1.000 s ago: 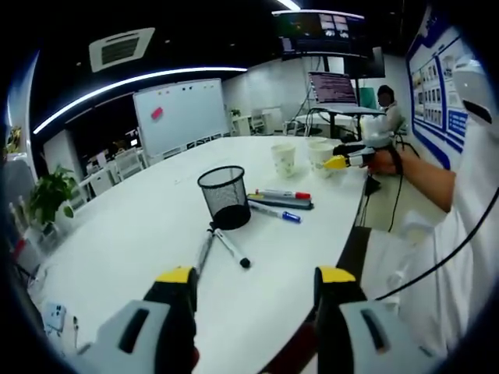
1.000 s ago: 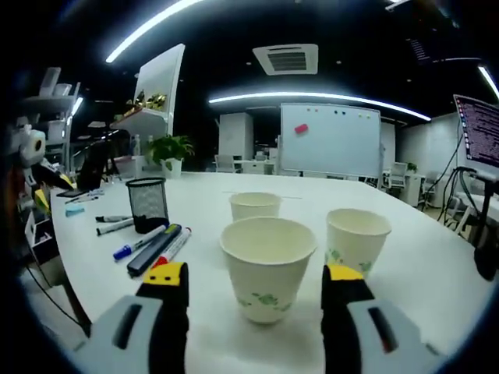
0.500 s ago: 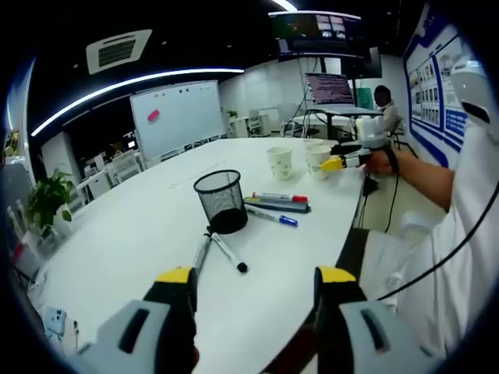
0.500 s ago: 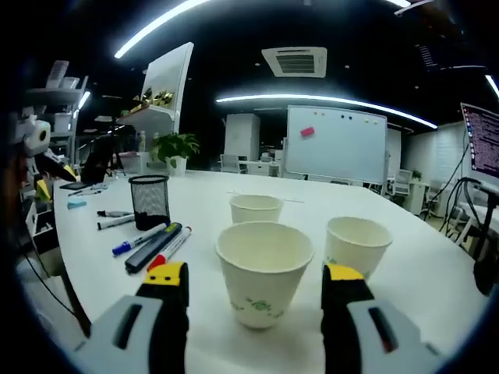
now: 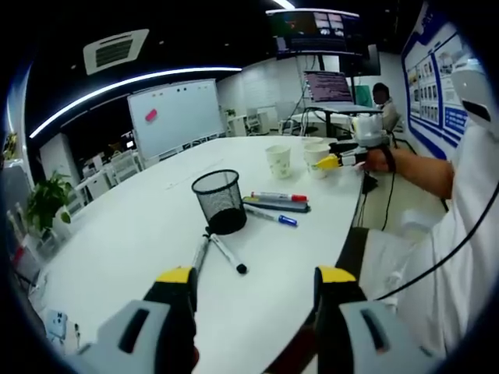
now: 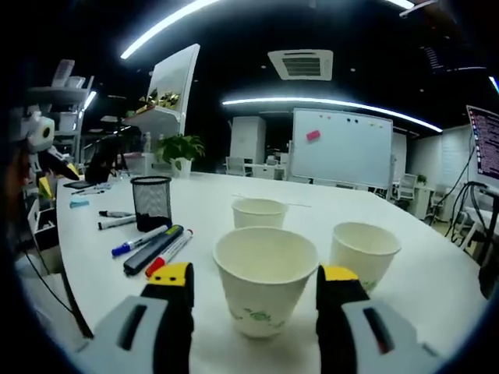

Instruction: Place the scattered laser pointers and whiteboard markers into the pen holder and stack the scattered paper cups together

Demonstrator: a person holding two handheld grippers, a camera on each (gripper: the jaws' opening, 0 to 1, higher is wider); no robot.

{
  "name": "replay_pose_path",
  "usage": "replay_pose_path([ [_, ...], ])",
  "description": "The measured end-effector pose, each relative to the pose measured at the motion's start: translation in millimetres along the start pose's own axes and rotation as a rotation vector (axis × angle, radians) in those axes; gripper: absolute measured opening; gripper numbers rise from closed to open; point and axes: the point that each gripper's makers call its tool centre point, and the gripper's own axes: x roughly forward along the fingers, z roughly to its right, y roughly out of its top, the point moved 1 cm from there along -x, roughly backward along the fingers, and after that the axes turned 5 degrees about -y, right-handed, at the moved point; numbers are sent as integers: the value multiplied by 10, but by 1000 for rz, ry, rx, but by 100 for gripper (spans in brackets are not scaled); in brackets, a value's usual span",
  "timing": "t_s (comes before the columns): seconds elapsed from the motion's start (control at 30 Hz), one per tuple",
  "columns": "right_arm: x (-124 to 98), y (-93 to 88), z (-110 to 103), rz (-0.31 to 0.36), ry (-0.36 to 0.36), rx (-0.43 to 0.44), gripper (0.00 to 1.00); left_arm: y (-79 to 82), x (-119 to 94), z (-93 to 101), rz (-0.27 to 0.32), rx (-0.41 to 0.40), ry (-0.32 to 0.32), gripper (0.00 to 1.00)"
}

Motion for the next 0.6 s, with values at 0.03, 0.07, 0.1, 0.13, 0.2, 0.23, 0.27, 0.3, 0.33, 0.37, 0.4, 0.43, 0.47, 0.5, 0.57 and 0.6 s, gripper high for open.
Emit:
replay_pose_path([
  [0.03,5,0,4,1,0,2,63,2,2,3,0,0,-1,61],
  [0.07,19,13,19,16,-5,2,63,4,8,11,-1,1,-2,61],
  [0.1,32,3,38,16,-4,1,63,4,13,19,-3,4,-3,61],
  [0.13,36,-1,37,14,0,0,63,4,13,23,-4,5,-4,61],
  [0.2,39,-17,17,10,15,-13,63,6,9,31,-4,5,-5,61],
  [0.23,45,-38,9,3,18,-20,63,4,7,32,-4,4,-6,61],
  [0.27,51,-51,5,-1,20,-21,63,-1,4,32,-5,3,-6,61],
  [0.3,54,-64,-10,-7,28,-12,63,-9,3,28,-7,2,-4,61],
  [0.33,56,-66,-24,-6,35,-3,63,-16,3,21,-9,1,-2,61],
  [0.37,56,-61,-32,-3,36,1,63,-19,4,17,-10,-1,0,61],
  [0.4,57,-44,-15,9,23,-5,63,-16,6,17,-7,-3,0,61],
  [0.43,56,-36,-6,15,15,-12,63,-6,8,26,-3,-3,-3,61],
  [0.47,55,-33,0,18,12,-11,63,1,10,33,-1,-3,-6,61],
  [0.5,57,-30,6,24,12,-4,63,9,13,46,1,-1,-10,61],
  [0.57,65,-40,9,24,18,21,61,11,19,58,-3,7,-15,61],
  [0.6,67,-38,2,27,22,20,61,10,21,60,-5,9,-17,61],
])
